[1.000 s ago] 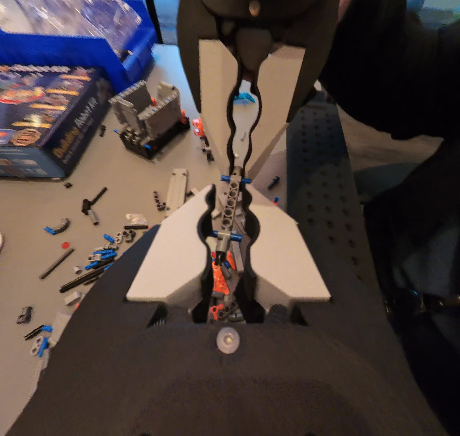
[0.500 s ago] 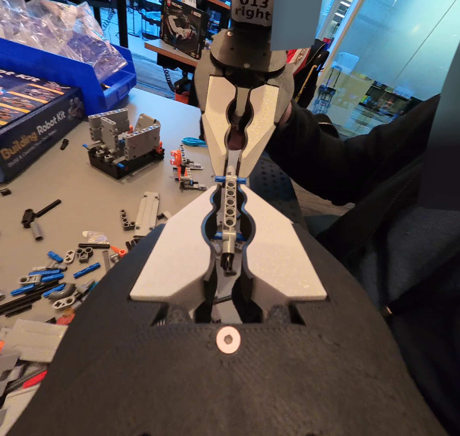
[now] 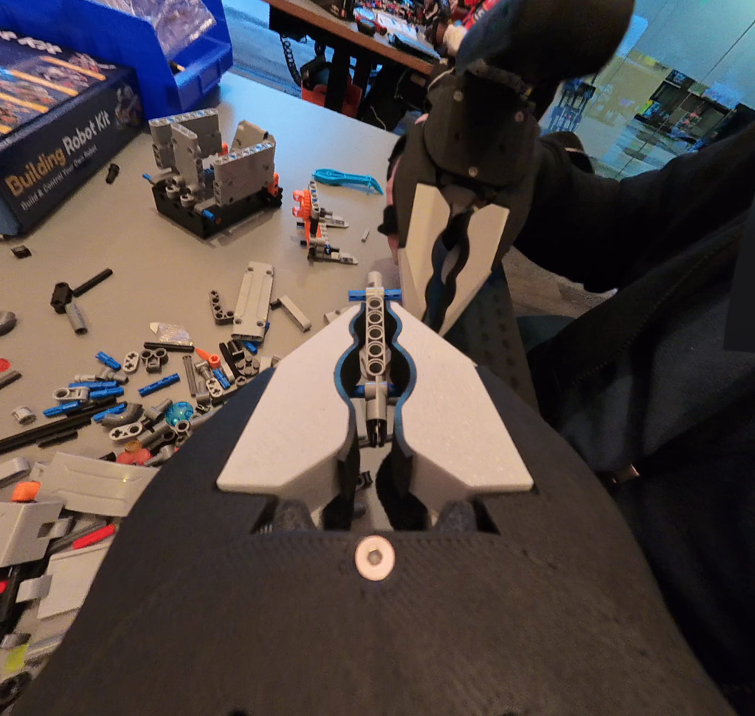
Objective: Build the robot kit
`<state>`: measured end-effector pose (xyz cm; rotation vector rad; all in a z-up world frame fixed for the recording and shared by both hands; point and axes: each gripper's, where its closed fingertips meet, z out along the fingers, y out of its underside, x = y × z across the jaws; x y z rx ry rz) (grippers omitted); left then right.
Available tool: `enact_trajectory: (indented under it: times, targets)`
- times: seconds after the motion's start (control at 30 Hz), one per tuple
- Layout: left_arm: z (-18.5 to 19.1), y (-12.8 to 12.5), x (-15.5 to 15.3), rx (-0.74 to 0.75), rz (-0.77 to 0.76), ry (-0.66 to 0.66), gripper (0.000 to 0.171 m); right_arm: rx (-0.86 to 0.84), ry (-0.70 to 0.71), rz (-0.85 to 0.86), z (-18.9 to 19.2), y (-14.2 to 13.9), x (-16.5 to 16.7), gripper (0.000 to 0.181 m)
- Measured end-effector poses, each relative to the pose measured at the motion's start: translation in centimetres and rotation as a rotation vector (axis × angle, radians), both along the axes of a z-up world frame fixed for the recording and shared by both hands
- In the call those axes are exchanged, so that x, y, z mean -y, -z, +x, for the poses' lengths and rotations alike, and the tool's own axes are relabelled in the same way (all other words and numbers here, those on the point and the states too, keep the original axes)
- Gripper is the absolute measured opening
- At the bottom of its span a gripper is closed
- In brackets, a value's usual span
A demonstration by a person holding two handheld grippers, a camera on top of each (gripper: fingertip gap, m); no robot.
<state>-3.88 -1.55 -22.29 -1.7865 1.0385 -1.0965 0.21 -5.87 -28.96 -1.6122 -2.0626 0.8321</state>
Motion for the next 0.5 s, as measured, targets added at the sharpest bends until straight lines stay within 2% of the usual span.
enact_trajectory:
  times: [0.17, 0.3, 0.5]
  targets:
    - [-0.1, 1.0, 0.1, -0.026, -0.031, 0.007, 0.005, 0.055, -0.11, 0.092, -1.1, 3.0, 1.2, 0.013]
    - [-0.1, 1.1, 0.0, -0.017, -0.042, 0.008, 0.005, 0.048, -0.245, 0.208, -1.9, 3.6, 1.6, 0.013]
    - [0.0, 1.2, 0.1, -0.015, -0.044, 0.017, 0.005, 0.115, -0.392, 0.218, -1.7, 4.8, 1.9, 0.01]
